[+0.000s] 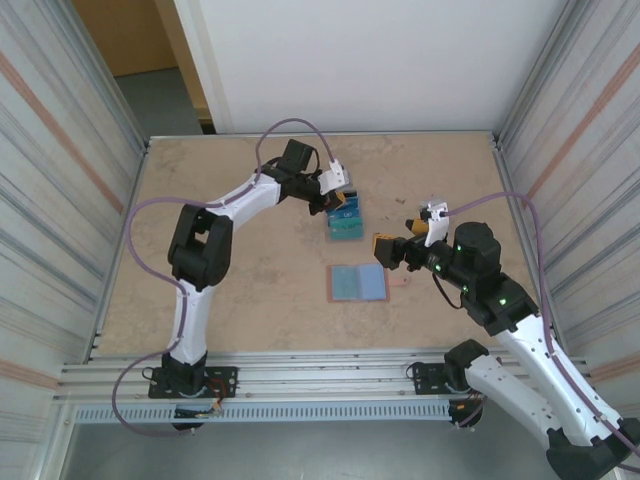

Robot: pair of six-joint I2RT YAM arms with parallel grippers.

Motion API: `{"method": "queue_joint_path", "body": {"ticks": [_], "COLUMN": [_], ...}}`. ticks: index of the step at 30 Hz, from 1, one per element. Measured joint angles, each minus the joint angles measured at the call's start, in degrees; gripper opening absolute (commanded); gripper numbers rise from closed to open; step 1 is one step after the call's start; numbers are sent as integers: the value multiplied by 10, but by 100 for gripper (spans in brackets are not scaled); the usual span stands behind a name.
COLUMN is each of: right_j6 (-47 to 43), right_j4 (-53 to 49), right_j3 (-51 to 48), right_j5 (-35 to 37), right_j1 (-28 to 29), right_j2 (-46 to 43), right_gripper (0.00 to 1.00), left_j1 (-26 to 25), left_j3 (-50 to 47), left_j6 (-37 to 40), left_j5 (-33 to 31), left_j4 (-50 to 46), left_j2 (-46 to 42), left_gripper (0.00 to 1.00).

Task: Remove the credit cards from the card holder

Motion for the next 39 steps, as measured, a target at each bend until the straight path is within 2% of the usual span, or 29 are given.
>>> {"method": "queue_joint_path", "body": {"ticks": [23, 26, 29, 39], "right_j6": [0, 0, 0, 2], "right_j4": [0, 0, 0, -3], "right_j3": [-6, -6, -6, -6], "right_j5": [10, 10, 10, 10], "right_j1": [0, 0, 0, 0], "right_j2": [-16, -16, -16, -15], "right_gripper": [99, 99, 99, 99], "left_j1": [-8, -8, -8, -8], "left_j3": [30, 36, 42, 46], "left_j6": [6, 5, 3, 3], "left_j5": [-2, -2, -2, -7], "left_j4": [-29, -36, -42, -55], "left_j2": [28, 32, 34, 34], "left_gripper": [0, 7, 10, 14]}}
